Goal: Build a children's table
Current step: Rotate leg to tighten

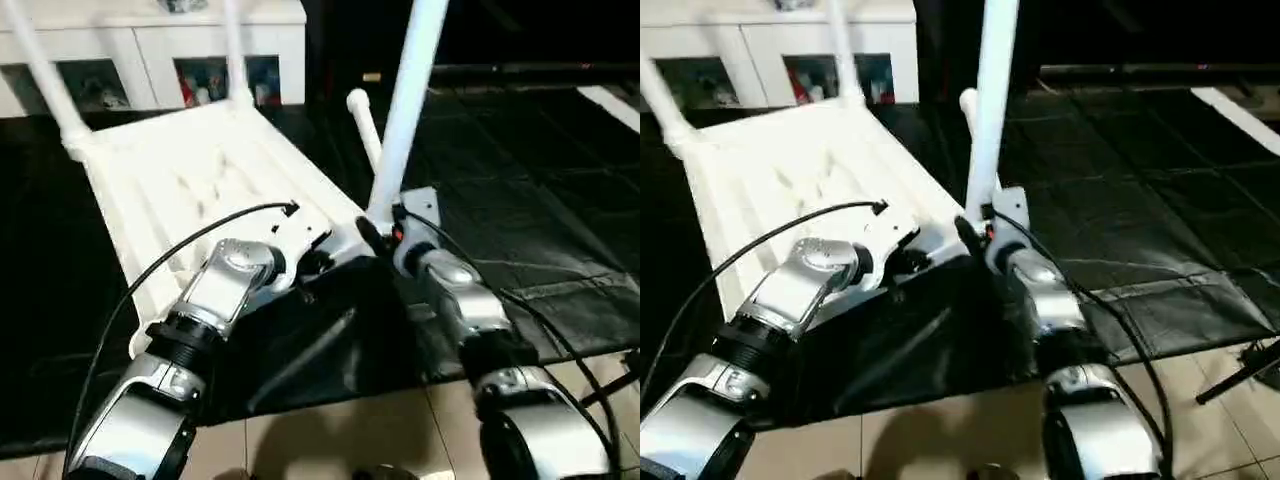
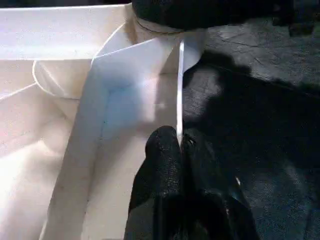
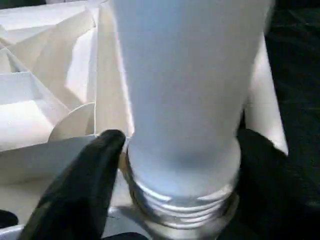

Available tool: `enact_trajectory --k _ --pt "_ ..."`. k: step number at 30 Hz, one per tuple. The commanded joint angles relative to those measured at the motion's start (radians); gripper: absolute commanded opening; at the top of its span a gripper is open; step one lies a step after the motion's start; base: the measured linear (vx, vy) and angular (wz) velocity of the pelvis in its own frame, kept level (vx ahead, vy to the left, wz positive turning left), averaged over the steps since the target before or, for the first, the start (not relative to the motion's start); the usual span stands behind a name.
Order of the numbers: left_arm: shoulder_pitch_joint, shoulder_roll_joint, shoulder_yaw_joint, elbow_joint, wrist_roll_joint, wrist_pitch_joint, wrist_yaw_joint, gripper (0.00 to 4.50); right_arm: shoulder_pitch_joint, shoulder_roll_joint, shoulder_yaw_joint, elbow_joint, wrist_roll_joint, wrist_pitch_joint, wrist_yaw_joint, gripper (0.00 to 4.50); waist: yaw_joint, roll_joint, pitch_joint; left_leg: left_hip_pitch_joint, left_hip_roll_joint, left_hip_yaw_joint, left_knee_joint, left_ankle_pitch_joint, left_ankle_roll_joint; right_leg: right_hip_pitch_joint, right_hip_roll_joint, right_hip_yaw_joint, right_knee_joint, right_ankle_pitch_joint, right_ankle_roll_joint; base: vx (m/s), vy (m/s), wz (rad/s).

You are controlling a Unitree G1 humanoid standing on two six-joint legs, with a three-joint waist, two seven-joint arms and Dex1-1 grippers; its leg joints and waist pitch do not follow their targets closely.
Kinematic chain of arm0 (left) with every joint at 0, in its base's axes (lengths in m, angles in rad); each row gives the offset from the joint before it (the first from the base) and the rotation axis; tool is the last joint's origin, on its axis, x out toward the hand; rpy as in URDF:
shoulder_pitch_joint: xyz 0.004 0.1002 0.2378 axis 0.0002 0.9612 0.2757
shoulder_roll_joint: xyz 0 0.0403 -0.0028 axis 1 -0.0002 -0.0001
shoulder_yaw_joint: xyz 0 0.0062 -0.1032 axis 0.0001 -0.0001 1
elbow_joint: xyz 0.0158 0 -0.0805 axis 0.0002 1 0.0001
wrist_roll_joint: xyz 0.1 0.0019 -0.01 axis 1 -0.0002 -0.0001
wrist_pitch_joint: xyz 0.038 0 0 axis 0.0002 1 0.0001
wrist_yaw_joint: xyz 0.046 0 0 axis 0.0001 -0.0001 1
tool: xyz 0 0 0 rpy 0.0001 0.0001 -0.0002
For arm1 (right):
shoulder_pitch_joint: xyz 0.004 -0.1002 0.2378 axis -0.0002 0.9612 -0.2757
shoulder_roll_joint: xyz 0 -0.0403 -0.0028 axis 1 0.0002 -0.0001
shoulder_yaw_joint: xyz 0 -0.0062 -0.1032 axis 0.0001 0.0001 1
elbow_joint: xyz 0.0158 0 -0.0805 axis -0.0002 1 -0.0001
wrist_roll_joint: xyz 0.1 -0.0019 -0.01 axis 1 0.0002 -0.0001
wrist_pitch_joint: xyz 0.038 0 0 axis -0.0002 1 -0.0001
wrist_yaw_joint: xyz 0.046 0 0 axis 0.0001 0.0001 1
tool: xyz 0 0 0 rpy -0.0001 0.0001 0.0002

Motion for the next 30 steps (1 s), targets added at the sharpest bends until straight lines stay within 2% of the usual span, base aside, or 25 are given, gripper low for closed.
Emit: enact_trajectory --k 1,3,5,6,8,10,11,12,13,15,17,18,19,22,25,30 --pt "-0.038 -0.014 0.026 -0.078 -0.013 -0.047 0.019 0.00 0.016 0.032 0.038 0.039 -0.004 0.011 0.036 3.87 0.011 0.014 -0.089 0.000 0.028 -0.008 -0.052 -0.040 0.121 0.082 -0.078 0.048 -0.056 0.071 -0.284 0.000 0.000 0.00" --pt "-0.034 -0.001 0.025 -0.076 -0.014 -0.056 0.003 0.00 0.032 0.011 0.039 0.014 -0.002 -0.002 0.057 3.87 0.010 0.013 -0.087 0.003 0.029 -0.008 -0.054 -0.073 0.108 0.083 -0.078 0.049 -0.062 0.016 -0.276 0.000 0.000 0.00" --pt "-0.025 0.018 0.020 -0.070 -0.017 -0.079 -0.026 0.00 0.063 -0.019 0.038 -0.038 0.007 -0.009 0.098 4.12 0.012 0.012 -0.086 0.003 0.029 -0.007 -0.054 -0.087 0.098 0.083 -0.077 0.051 -0.064 -0.007 -0.265 0.000 0.000 0.00" --pt "-0.025 0.018 0.020 -0.070 -0.017 -0.079 -0.026 0.00 0.063 -0.019 0.038 -0.038 0.007 -0.009 0.098 4.24 0.014 0.012 -0.085 0.004 0.029 -0.008 -0.055 -0.085 0.098 0.084 -0.077 0.051 -0.065 -0.005 -0.262 0.000 0.000 0.00" --pt "-0.005 0.056 0.010 -0.053 -0.024 -0.116 -0.078 0.00 0.122 -0.076 0.025 -0.133 0.026 -0.029 0.176 4.34 0.017 0.016 -0.085 0.001 0.029 -0.009 -0.055 -0.071 0.104 0.086 -0.076 0.051 -0.062 0.022 -0.258 0.000 0.000 0.00" --pt "0.000 0.068 0.009 -0.044 -0.026 -0.123 -0.091 0.00 0.142 -0.096 0.021 -0.166 0.037 -0.035 0.216 4.42 0.018 0.012 -0.090 0.001 0.030 -0.009 -0.052 -0.062 0.114 0.087 -0.076 0.051 -0.057 0.058 -0.258 0.000 0.000 0.00" --pt "0.001 0.083 0.006 -0.025 -0.019 -0.151 -0.096 0.00 0.174 -0.125 0.028 -0.220 0.050 -0.037 0.273 4.42 0.017 0.018 -0.089 0.000 0.030 -0.010 -0.053 -0.057 0.116 0.086 -0.076 0.050 -0.057 0.063 -0.266 0.000 0.000 0.00" --pt "0.001 0.083 0.006 -0.025 -0.019 -0.151 -0.096 0.00 0.174 -0.125 0.028 -0.220 0.050 -0.037 0.273 4.42 0.017 0.014 -0.087 0.003 0.029 -0.007 -0.052 -0.079 0.119 0.085 -0.075 0.051 -0.062 0.043 -0.262 0.000 0.000 0.00" --pt "0.000 0.108 0.004 0.006 -0.013 -0.186 -0.116 0.00 0.220 -0.174 0.035 -0.300 0.081 -0.023 0.366 4.42 0.017 0.019 -0.086 0.001 0.029 -0.009 -0.054 -0.083 0.116 0.085 -0.076 0.050 -0.061 0.031 -0.264 0.000 0.000 0.00" --pt "-0.001 0.116 0.002 0.015 -0.011 -0.201 -0.124 0.00 0.234 -0.190 0.036 -0.325 0.093 -0.016 0.396 4.42 0.020 0.016 -0.082 0.003 0.029 -0.009 -0.056 -0.114 0.113 0.086 -0.074 0.050 -0.071 -0.023 -0.246 0.000 0.000 0.00" --pt "0.008 0.156 -0.001 0.024 -0.023 -0.246 -0.195 0.00 0.284 -0.266 0.037 -0.424 0.145 0.015 0.530 4.42 0.022 0.014 -0.081 0.005 0.030 -0.009 -0.057 -0.128 0.101 0.085 -0.075 0.050 -0.074 -0.065 -0.236 0.000 0.000 0.00" --pt "0.012 0.169 -0.002 0.026 -0.027 -0.259 -0.221 0.00 0.299 -0.288 0.037 -0.456 0.162 0.026 0.572 4.42 0.022 0.013 -0.079 0.004 0.027 -0.008 -0.056 -0.130 0.106 0.086 -0.072 0.051 -0.078 -0.072 -0.231 0.000 0.000 0.00" --pt "0.017 0.184 -0.007 0.028 -0.027 -0.289 -0.247 0.00 0.312 -0.313 0.039 -0.483 0.175 0.039 0.612 4.42 0.026 0.013 -0.080 0.002 0.032 -0.011 -0.058 -0.120 0.109 0.085 -0.075 0.052 -0.073 -0.061 -0.228 0.000 0.000 0.00" --pt "0.032 0.223 -0.020 0.029 -0.039 -0.352 -0.329 0.00 0.339 -0.381 0.060 -0.536 0.194 0.073 0.713 4.42 0.028 0.015 -0.080 0.005 0.031 -0.010 -0.058 -0.131 0.107 0.082 -0.074 0.050 -0.077 -0.078 -0.232 0.000 0.000 0.00" --pt "0.044 0.261 -0.039 0.030 -0.049 -0.404 -0.412 0.00 0.345 -0.441 0.086 -0.549 0.179 0.074 0.783 4.42 0.033 0.013 -0.079 0.007 0.033 -0.010 -0.058 -0.136 0.095 0.080 -0.076 0.050 -0.077 -0.103 -0.230 0.000 0.000 0.00" --pt "0.055 0.301 -0.051 0.024 -0.081 -0.466 -0.548 0.00 0.329 -0.505 0.124 -0.554 0.162 0.077 0.876 4.42 0.051 0.013 -0.079 0.010 0.037 -0.006 -0.057 -0.124 0.096 0.075 -0.075 0.052 -0.073 -0.090 -0.234 0.000 0.000 0.00"
